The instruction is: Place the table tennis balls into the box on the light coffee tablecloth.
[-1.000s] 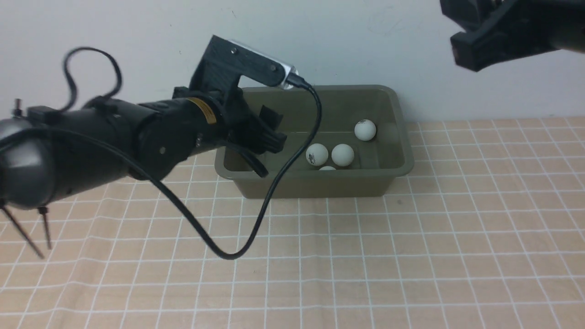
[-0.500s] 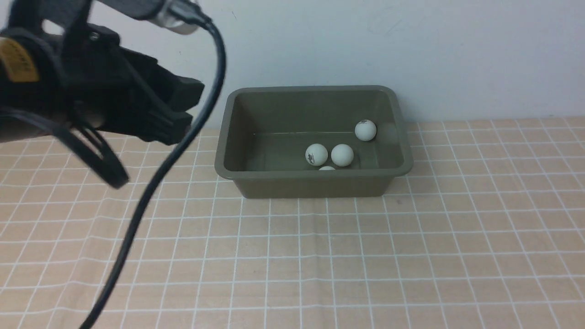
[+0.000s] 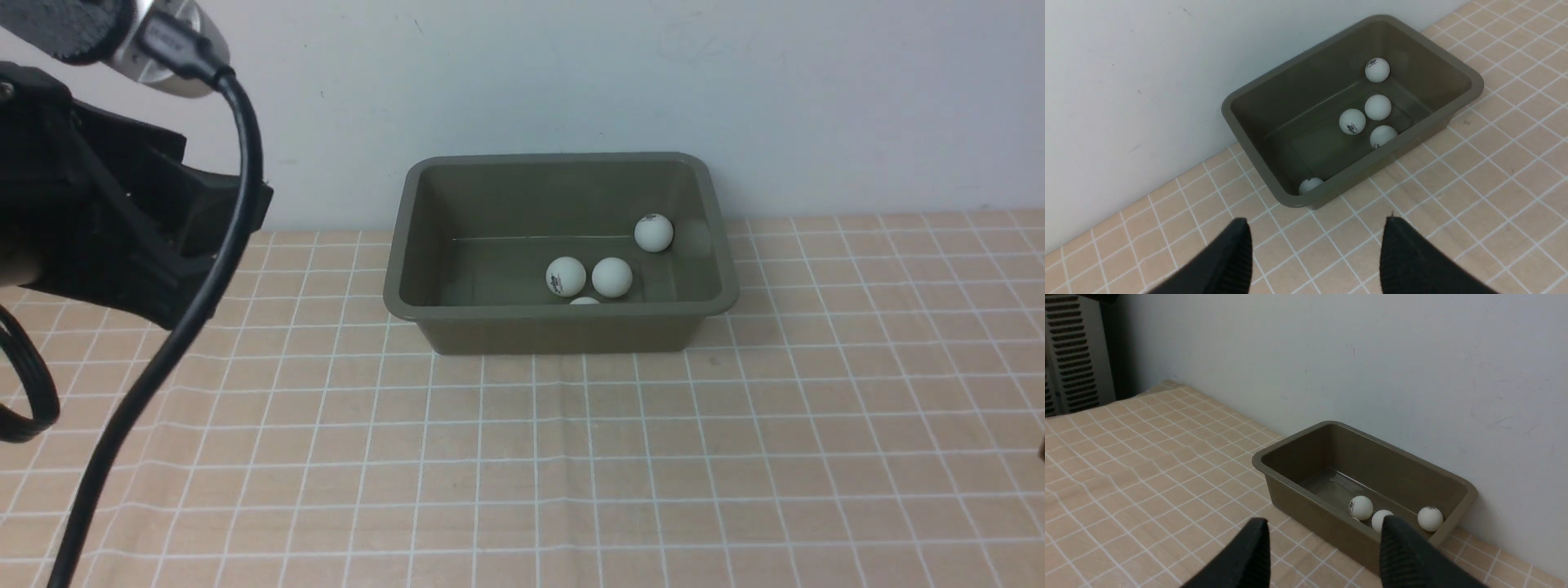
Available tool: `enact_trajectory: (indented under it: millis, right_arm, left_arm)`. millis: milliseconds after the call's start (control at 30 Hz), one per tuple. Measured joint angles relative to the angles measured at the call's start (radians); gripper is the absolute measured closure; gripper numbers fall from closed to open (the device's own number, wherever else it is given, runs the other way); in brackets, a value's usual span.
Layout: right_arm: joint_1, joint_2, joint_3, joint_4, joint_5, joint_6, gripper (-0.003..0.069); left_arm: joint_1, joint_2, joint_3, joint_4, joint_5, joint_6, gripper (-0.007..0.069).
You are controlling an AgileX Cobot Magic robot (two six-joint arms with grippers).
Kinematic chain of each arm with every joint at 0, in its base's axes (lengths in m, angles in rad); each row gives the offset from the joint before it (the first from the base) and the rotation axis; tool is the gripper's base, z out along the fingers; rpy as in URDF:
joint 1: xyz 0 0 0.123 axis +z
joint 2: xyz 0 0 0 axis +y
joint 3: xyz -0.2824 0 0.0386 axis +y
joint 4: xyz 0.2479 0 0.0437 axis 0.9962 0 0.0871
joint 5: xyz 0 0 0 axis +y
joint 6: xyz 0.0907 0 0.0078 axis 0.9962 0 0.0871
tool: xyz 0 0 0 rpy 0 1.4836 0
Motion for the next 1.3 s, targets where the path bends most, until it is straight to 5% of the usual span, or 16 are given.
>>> enact_trajectory:
  millis: [1000,1100,1300]
  right_arm:
    - [-0.005,-0.147,0.288,-0.004,0.026,0.000,0.0312]
    - [-0.034,-0.147,0.288,-0.004,0.037,0.000,0.0312]
    - [-0.266,-0.147,0.288,0.019,0.042,0.000,0.0312]
  left_arm:
    - [0.000,0.000,0.000,-0.051,0.017,-0.018,0.0274]
    - [0.000,0.000,0.000,-0.052,0.017,-0.018,0.0274]
    - [0.000,0.000,0.000,-0.055,0.017,-0.018,0.0274]
